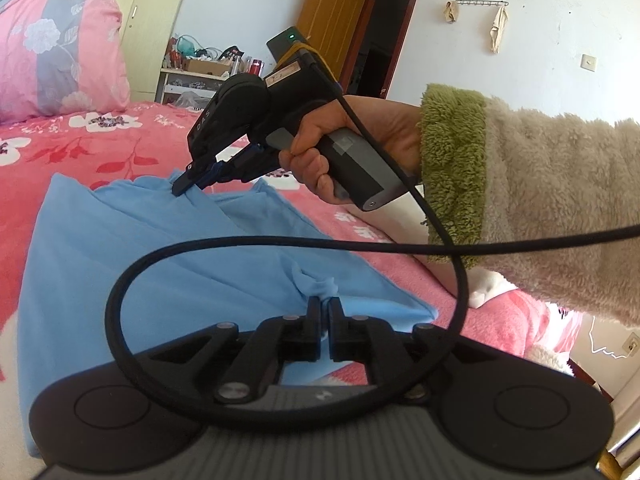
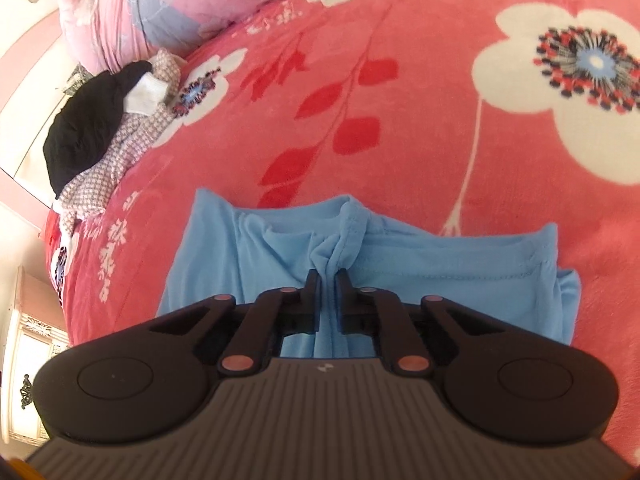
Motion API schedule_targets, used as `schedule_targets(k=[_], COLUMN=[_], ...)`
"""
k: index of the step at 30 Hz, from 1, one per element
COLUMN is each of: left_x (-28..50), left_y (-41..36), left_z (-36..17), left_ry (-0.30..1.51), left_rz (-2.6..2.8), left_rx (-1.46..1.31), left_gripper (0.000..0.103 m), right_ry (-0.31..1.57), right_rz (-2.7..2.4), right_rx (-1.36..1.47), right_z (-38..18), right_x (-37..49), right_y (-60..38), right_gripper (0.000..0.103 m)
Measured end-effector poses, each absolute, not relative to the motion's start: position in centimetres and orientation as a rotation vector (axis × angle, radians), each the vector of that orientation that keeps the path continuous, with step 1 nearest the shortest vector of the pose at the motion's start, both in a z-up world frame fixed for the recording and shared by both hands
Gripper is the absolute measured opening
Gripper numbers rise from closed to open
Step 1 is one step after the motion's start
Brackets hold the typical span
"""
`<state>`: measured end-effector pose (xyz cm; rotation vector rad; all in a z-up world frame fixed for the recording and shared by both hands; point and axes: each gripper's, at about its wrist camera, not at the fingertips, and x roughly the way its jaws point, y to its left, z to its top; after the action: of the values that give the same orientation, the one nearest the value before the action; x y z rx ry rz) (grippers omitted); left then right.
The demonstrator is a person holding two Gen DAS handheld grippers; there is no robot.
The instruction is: Fold clothes
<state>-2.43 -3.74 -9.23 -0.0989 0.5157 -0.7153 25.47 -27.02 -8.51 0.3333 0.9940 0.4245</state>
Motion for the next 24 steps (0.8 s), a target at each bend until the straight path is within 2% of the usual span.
schedule_targets(k=[14, 24], left_x=[-2.4, -1.2], left_y=[-3.5, -3.6], left_z=[-7.6, -7.7], left_ry=[0.478, 0.504], left_rz=[-0.811, -0.856], left_rx=[-0.065, -0.047], left_gripper=[0.004, 0.004], right_ry=[0.895, 0.885], right_rz=[0.346, 0.307], right_rx=[0.330, 0.373], right_z=[-5.4, -6.4], right_x=[23.3, 22.3], right_y=[-32.4, -36.1], right_gripper=[0.004, 0.003])
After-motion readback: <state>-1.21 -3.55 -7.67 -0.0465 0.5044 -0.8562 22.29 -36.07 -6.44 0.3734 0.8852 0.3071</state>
